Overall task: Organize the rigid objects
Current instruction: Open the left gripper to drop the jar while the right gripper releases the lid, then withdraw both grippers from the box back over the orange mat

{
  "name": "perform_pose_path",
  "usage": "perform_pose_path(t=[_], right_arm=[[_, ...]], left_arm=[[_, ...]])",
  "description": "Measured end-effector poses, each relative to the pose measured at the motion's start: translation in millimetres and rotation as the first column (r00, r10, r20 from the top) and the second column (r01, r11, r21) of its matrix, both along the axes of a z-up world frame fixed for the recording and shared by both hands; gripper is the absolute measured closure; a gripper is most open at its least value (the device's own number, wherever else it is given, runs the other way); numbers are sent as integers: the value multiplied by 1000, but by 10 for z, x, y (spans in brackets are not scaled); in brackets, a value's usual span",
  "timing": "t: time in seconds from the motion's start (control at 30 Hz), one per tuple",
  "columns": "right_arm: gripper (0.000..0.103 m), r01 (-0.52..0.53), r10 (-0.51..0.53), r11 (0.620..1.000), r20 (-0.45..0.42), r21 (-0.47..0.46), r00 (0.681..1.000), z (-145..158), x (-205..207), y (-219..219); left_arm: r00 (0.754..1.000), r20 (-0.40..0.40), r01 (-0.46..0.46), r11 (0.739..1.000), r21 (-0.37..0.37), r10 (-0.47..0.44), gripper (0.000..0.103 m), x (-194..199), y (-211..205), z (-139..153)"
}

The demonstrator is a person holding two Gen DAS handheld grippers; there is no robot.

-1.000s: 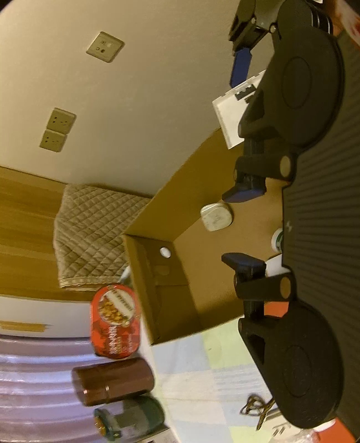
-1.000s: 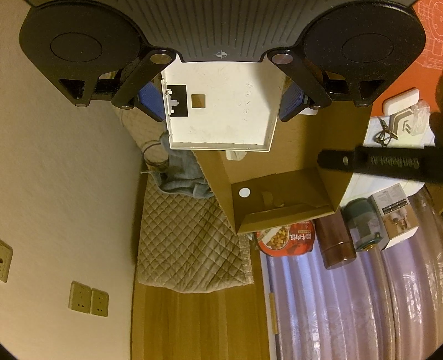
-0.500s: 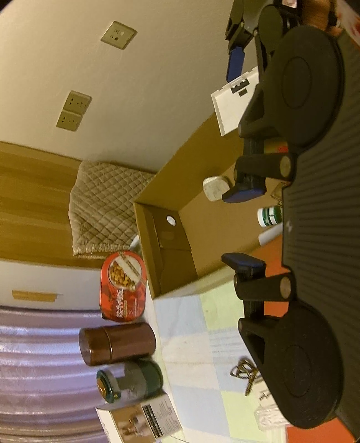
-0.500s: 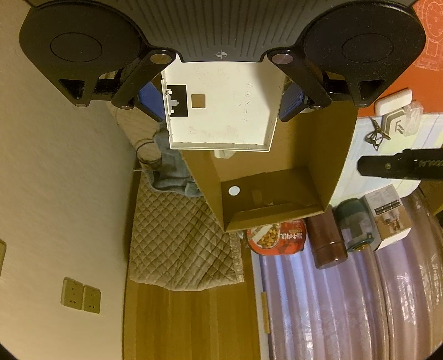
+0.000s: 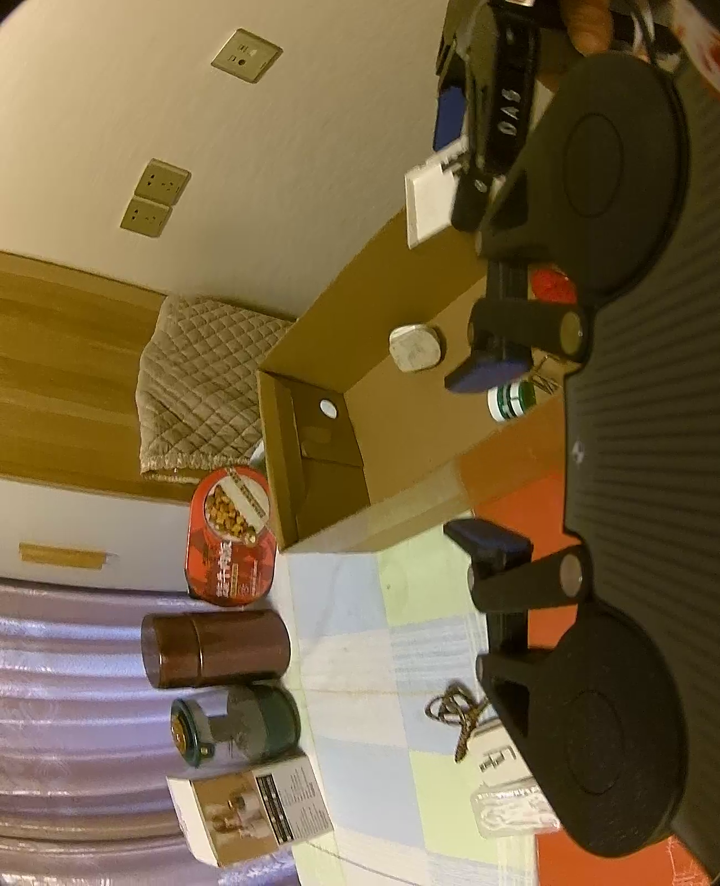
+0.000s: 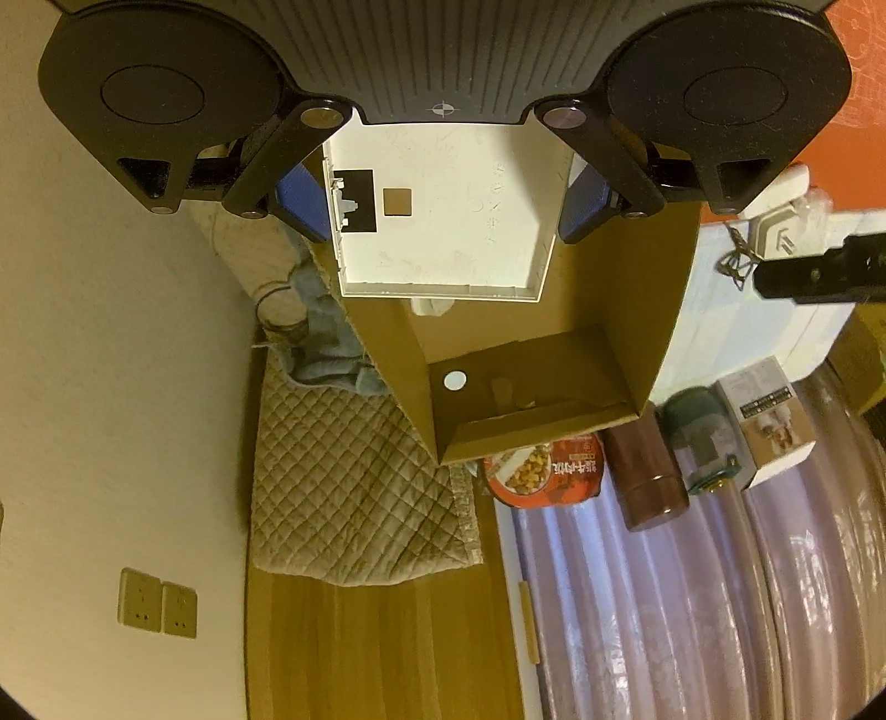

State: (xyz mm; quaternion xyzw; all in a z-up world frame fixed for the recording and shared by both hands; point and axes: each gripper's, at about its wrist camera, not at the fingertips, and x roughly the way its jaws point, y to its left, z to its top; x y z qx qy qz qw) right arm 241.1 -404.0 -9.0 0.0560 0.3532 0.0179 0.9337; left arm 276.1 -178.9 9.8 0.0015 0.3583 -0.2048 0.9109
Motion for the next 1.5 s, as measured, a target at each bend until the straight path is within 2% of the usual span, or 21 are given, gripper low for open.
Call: perform_pose_path(t=[0.2, 0.47, 1.0, 1.5], right_arm=[[16, 55, -56, 998, 47, 26, 997, 112, -147, -89], [16, 49, -50, 999, 46, 23, 998, 283, -385, 48], [16, -102, 100, 993, 27, 60, 995, 357, -939, 962], [16, -205, 205, 978, 3, 35, 979, 235, -1127, 1479]], left_arm=[[999, 18, -50, 999, 6, 49, 38, -182, 270, 51], [994, 47, -97, 995, 6, 96, 35, -540, 631, 169], [978, 88, -194, 980, 42, 190, 33, -1188, 1270, 281], [960, 93, -273, 959, 81, 266, 29, -1465, 1732, 176]])
